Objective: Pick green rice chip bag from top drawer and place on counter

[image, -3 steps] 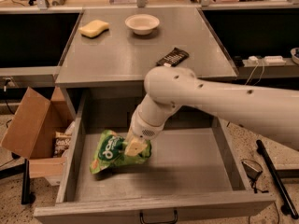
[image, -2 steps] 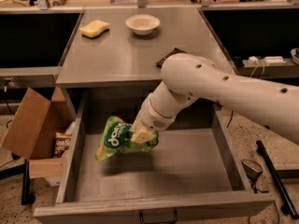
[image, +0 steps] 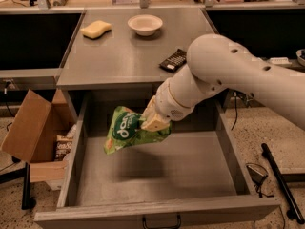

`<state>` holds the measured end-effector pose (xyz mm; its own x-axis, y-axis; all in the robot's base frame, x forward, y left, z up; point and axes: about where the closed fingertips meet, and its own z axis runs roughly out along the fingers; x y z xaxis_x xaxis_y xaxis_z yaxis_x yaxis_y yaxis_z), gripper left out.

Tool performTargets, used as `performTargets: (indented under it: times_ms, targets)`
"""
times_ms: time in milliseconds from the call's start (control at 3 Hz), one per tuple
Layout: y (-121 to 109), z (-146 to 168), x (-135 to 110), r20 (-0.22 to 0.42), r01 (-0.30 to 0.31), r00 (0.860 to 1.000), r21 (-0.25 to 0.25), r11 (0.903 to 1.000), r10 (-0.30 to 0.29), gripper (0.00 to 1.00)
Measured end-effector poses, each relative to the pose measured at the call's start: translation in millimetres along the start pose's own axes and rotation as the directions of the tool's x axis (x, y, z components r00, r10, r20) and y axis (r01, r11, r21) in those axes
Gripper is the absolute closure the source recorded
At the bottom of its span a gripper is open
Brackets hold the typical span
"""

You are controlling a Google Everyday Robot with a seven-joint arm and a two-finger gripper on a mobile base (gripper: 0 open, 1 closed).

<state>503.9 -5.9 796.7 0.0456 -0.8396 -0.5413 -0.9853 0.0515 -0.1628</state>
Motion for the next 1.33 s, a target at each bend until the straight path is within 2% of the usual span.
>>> performTargets:
  times_ms: [333,667,1000,1333]
  targets:
    - [-10.3,-20.3,-18.2,0.055,0.051,0.997,0.053,0.9973,-0.054,1.0]
    - [-36.1,-71.8,-56.3,0.172,0.118,0.973,0.189,0.975,-0.151,1.0]
    - [-76.3,-110.6,-86.3,0.288,0.144,0.929,0.299,0.9434,-0.233,1.0]
    - [-136.2,-120.6,-95.7,0.452,0.082,0.858,0.345,0.9351,-0.242,1.0]
